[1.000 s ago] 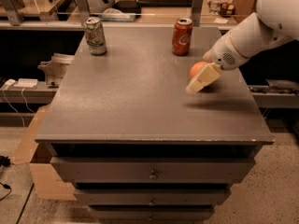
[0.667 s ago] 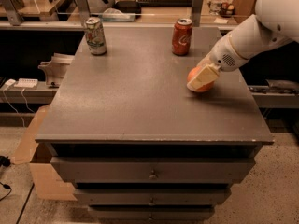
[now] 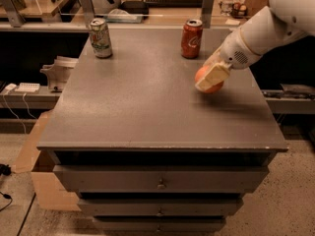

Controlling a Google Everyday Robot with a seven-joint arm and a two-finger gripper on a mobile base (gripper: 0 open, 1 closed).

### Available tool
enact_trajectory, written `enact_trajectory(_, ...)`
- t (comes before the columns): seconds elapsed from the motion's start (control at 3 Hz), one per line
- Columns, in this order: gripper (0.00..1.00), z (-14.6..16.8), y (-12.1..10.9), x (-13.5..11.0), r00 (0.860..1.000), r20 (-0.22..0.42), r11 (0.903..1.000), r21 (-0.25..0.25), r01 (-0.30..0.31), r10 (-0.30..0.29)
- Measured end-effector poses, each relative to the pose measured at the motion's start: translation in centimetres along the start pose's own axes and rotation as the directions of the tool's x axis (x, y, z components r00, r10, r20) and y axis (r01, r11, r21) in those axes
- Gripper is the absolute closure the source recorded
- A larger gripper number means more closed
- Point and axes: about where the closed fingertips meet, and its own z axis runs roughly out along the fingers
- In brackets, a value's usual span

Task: Pick orange

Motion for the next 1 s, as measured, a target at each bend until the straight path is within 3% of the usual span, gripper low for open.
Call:
enact_trajectory(0.33,1.0,-2.5,0.3,-2.9,0.995,0.058,0.9962,0.024,0.084,-0.085)
enact_trajectory(1.0,1.0,-4.5,0.7,-5.8,0.978,0.108,0.9837,0.027,0.178,-0.18)
